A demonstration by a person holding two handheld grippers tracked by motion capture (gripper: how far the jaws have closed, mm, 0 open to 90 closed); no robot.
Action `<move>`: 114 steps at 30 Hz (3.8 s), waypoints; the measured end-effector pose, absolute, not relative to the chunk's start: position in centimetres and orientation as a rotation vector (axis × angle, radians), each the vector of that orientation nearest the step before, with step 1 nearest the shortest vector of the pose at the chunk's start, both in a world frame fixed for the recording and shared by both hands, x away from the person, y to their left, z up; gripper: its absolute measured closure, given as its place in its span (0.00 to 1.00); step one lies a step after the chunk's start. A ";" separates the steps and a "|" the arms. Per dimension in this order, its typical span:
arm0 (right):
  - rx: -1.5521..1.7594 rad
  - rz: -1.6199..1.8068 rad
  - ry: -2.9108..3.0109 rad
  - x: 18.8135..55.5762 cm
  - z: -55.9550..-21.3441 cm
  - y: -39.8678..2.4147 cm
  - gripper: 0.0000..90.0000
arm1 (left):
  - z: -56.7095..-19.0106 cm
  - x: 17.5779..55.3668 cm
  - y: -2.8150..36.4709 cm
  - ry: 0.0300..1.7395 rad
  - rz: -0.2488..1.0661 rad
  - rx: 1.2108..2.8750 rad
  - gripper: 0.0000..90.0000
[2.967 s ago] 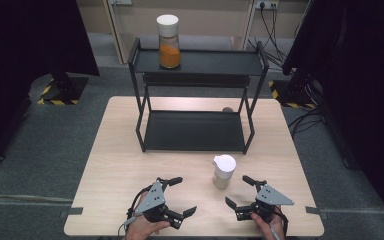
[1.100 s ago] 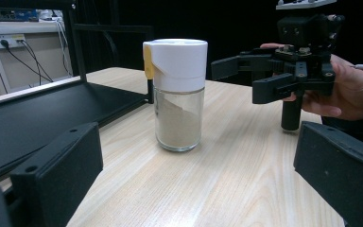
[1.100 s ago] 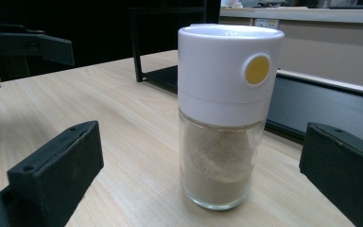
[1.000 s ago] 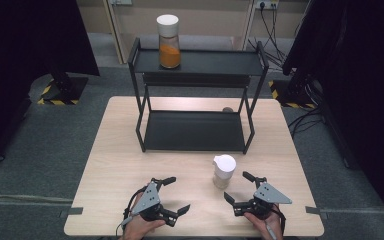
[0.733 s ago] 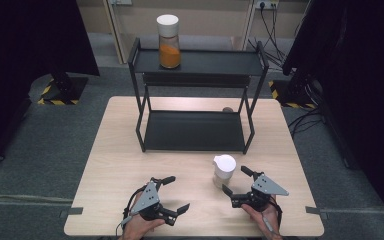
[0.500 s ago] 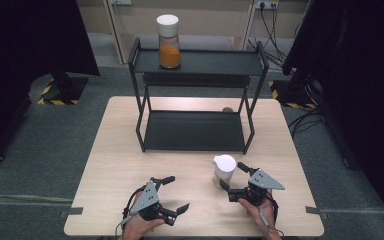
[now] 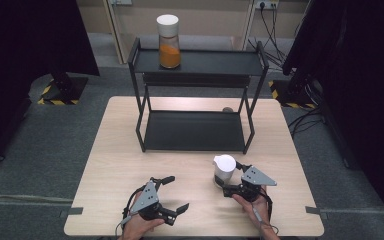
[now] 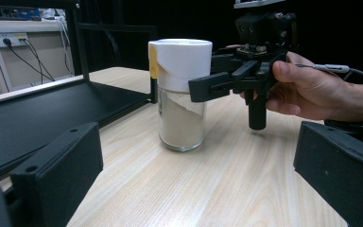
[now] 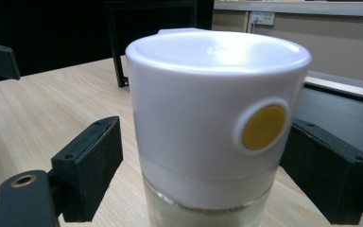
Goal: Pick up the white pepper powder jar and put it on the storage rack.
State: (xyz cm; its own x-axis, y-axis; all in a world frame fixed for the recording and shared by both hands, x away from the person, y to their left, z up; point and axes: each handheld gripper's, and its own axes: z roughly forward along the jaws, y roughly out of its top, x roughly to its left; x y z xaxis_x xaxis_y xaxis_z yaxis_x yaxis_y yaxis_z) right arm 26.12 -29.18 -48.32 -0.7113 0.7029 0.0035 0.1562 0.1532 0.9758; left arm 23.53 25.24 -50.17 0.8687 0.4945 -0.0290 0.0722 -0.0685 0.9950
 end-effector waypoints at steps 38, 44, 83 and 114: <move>0.744 1.551 2.000 25.5 -44.7 -29.0 0.34 | -50.3 23.7 25.4 0.469 0.357 1.616 0.02; 0.723 1.558 2.004 26.1 -42.7 -29.3 0.34 | -50.3 23.7 25.5 0.474 0.359 1.614 0.02; 0.609 1.637 2.013 32.0 -30.3 -28.3 0.34 | -50.4 23.8 25.6 0.482 0.355 1.612 0.02; 0.642 1.661 1.973 36.6 -23.1 -25.8 0.34 | -50.4 23.9 25.7 0.490 0.353 1.616 0.02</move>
